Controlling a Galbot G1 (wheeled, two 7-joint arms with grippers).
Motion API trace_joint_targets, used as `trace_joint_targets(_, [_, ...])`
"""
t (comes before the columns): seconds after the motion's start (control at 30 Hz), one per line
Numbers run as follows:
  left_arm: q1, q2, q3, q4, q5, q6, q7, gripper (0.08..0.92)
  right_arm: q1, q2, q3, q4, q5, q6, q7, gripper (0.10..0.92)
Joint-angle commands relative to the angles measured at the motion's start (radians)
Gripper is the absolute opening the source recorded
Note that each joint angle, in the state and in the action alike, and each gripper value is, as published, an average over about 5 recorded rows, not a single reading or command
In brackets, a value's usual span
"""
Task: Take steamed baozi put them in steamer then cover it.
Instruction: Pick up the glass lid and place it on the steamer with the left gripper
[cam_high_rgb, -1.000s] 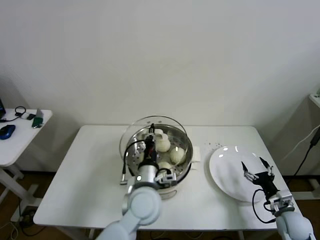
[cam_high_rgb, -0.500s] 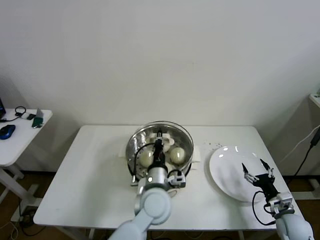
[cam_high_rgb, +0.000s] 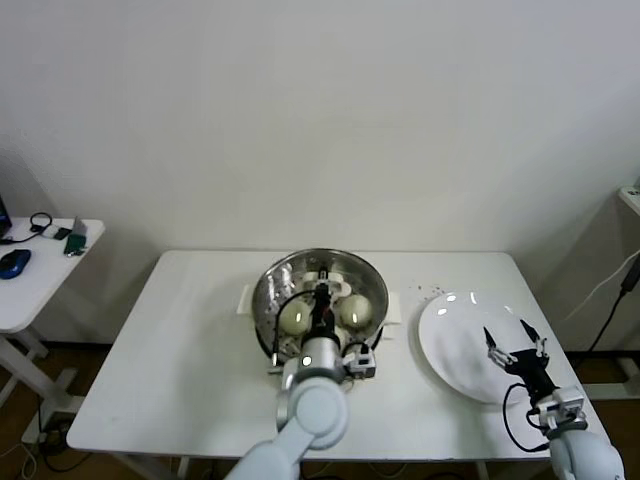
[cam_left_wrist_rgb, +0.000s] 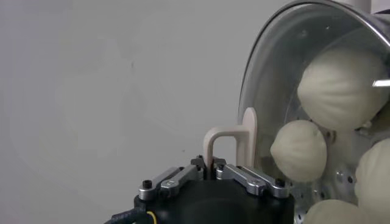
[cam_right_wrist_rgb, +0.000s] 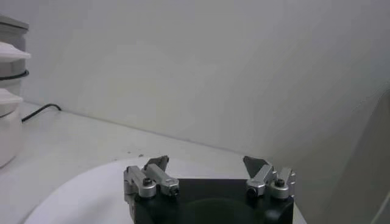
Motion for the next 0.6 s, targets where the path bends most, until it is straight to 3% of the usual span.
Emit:
trace_joint_targets(0.03, [-0.002, 0.0, -0.001, 0.011, 0.002, 0.035, -0.006, 0.148, -0.003, 0.004, 0.005, 0.002, -0.002, 0.002, -0.003, 0.823])
trace_joint_targets(0.6, [0.003, 0.01, -0.004, 0.014, -0.034, 0.046, -0.022, 0.148, -0.002, 0.02, 0.011, -0.001, -0.01, 0.006, -0.012, 0.823])
